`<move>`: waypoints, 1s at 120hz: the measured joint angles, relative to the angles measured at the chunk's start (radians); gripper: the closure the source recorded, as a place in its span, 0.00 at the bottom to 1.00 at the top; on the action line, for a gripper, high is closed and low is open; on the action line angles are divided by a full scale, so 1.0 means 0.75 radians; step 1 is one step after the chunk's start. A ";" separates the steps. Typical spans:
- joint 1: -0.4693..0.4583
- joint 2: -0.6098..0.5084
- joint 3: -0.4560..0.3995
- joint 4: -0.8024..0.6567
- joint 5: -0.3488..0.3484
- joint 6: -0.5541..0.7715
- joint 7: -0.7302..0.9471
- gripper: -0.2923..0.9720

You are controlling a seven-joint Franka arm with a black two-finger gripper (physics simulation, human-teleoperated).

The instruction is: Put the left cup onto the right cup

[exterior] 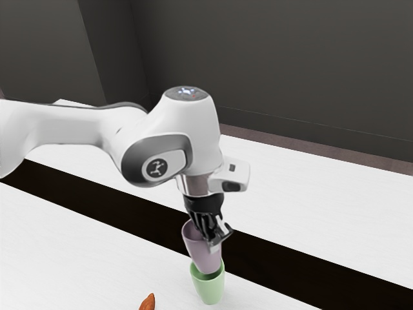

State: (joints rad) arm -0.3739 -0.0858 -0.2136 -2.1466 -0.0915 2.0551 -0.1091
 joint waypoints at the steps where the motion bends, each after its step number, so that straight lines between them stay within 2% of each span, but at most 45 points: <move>1: 0.000 0.001 0.000 -0.001 0.000 0.002 0.000 0.85; 70: 0.009 0.130 0.009 -0.008 0.006 0.055 -0.005 0.84; 75: 0.008 0.135 0.011 -0.010 0.004 0.058 -0.004 0.81; 98: 0.011 0.128 0.013 -0.013 -0.003 0.070 -0.001 0.49; 120: 0.019 0.033 0.012 -0.016 -0.003 0.064 0.004 0.34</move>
State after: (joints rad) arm -0.3600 -0.0609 -0.2044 -2.1583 -0.0935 2.1035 -0.1064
